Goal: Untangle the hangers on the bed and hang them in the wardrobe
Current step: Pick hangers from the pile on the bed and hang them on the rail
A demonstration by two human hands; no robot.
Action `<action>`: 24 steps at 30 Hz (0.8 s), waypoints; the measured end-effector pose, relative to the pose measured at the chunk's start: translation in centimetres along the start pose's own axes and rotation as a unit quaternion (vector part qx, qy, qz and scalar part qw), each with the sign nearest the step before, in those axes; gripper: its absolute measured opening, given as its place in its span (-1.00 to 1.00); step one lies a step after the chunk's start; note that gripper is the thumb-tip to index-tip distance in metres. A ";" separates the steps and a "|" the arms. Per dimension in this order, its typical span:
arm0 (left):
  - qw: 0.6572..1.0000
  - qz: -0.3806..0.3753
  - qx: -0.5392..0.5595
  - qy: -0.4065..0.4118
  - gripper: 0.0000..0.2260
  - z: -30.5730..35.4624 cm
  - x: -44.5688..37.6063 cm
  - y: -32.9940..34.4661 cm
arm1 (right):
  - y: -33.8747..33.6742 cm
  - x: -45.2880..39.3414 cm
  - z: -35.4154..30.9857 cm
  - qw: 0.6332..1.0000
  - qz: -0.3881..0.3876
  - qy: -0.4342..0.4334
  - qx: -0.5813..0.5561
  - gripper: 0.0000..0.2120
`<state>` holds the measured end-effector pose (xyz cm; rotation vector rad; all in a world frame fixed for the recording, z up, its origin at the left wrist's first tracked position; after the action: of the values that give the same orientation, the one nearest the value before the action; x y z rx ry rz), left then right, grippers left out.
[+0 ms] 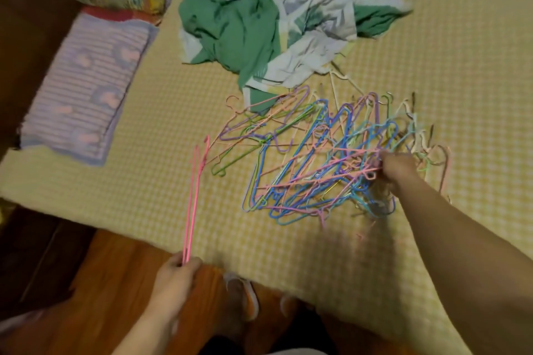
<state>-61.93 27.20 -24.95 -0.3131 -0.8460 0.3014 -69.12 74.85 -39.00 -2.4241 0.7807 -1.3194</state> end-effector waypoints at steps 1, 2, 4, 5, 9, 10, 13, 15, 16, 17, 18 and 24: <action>1.000 -0.003 0.013 0.004 -0.73 0.0 0.1 0.1 | 0.1 1.4 -0.4 1.000 -0.009 -0.006 -0.015 -0.86; 1.000 -0.006 0.020 0.001 -0.81 0.3 0.4 0.3 | 0.1 3.6 -0.8 0.999 -0.010 -0.015 -0.042 -0.86; 0.999 -0.018 0.027 0.000 -0.89 0.9 0.7 0.7 | 0.0 8.1 -0.8 0.994 -0.016 -0.054 -0.097 -0.81; 0.999 -0.027 0.029 0.006 -0.87 1.5 0.8 1.1 | -0.5 10.6 -0.9 0.991 -0.011 -0.072 -0.112 -0.81; 0.997 -0.064 0.012 0.048 -0.68 4.5 1.6 2.8 | -4.4 18.3 -1.1 0.981 0.047 -0.085 -0.166 -0.79; 0.995 -0.076 0.007 0.057 -0.63 5.1 1.4 3.3 | -5.6 19.7 -1.3 0.976 0.064 -0.084 -0.188 -0.78; 0.987 -0.130 0.010 0.091 -0.53 7.1 1.7 5.4 | -9.4 23.5 -1.3 0.953 0.063 -0.077 -0.285 -0.78; 0.979 -0.162 0.026 0.123 -0.47 8.3 2.3 6.7 | -11.1 25.1 -1.0 0.929 0.029 -0.051 -0.366 -0.79; 0.970 -0.198 0.031 0.140 -0.50 9.0 2.9 7.6 | -12.0 26.0 -0.4 0.908 0.018 -0.035 -0.418 -0.78; 0.962 -0.225 0.036 0.152 -0.55 9.4 3.1 8.2 | -12.2 26.6 -0.2 0.892 0.000 -0.021 -0.452 -0.76; 0.954 -0.253 0.040 0.154 -0.59 10.0 3.4 8.8 | -12.1 27.4 0.1 0.880 -0.015 -0.011 -0.475 -0.72; 0.896 -0.424 0.003 0.129 -0.49 12.8 4.3 10.2 | -7.1 31.7 2.3 0.907 0.103 -0.042 -0.407 -0.69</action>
<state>-70.45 40.04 -17.99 0.0446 -0.6459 -0.5473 -50.94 62.36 -14.97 -2.8248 1.7887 -0.8908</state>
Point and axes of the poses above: each hand's wrist, its own x-axis away from the middle knuckle, its own y-axis out of the palm, z = x × y, the point moved 1 cm from there along -x, towards the middle knuckle, and after that the axes turned 14 degrees about x, right-handed, at the moved point
